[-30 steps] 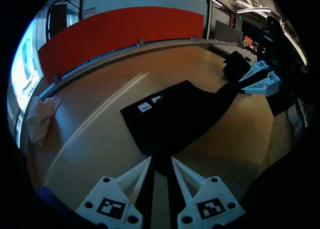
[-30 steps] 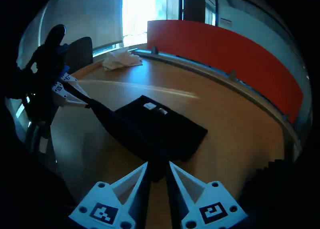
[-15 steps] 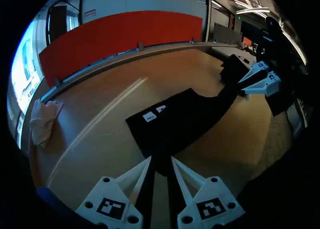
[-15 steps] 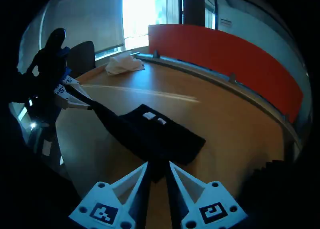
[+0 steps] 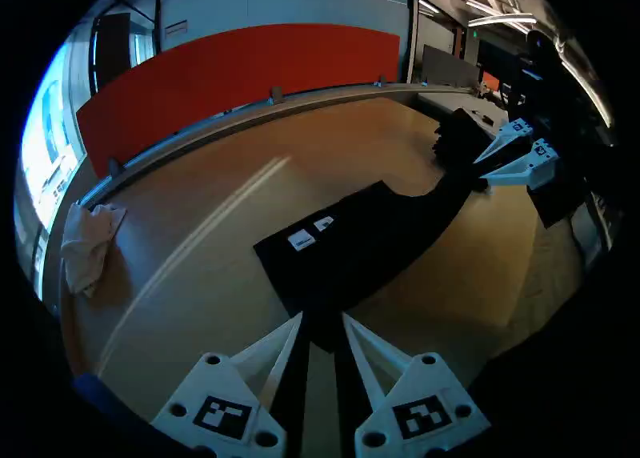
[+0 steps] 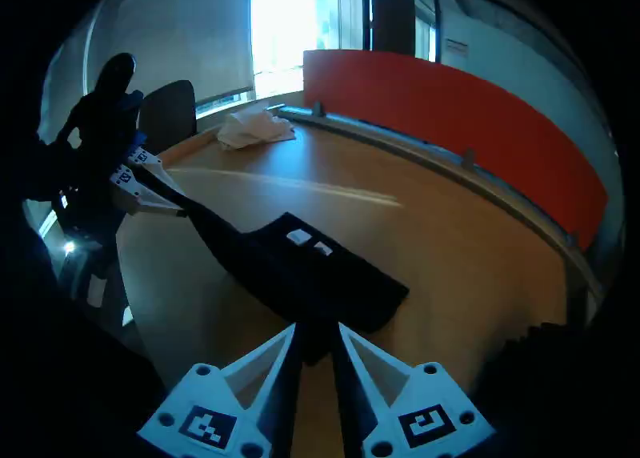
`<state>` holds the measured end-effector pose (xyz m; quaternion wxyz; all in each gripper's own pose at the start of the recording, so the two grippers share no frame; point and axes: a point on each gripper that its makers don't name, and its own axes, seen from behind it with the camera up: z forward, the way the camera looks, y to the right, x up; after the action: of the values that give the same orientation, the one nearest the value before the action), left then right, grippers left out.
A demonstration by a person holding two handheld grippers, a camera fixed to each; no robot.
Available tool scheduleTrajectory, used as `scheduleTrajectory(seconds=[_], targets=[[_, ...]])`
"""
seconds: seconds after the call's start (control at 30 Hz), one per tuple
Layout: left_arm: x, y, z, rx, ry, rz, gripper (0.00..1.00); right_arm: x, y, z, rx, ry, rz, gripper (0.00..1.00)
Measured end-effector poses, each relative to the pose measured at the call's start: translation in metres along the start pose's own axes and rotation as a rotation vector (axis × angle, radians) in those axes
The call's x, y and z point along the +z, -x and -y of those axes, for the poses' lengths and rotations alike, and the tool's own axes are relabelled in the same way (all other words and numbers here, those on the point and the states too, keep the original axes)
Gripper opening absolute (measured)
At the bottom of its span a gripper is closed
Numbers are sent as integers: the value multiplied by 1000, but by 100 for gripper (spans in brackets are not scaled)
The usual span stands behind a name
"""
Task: Fold towel
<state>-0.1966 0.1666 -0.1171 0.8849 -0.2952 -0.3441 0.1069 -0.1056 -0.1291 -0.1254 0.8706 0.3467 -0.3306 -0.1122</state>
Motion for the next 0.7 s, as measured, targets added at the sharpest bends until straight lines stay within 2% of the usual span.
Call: scheduleTrajectory(seconds=[0.37,0.7], targets=[[3,-1,0,-6,0,-1,18,3,2,-2,1,4,9,23],[25,-6,8,-10,-6,3,18,19,6,-15,27,14,36,23]])
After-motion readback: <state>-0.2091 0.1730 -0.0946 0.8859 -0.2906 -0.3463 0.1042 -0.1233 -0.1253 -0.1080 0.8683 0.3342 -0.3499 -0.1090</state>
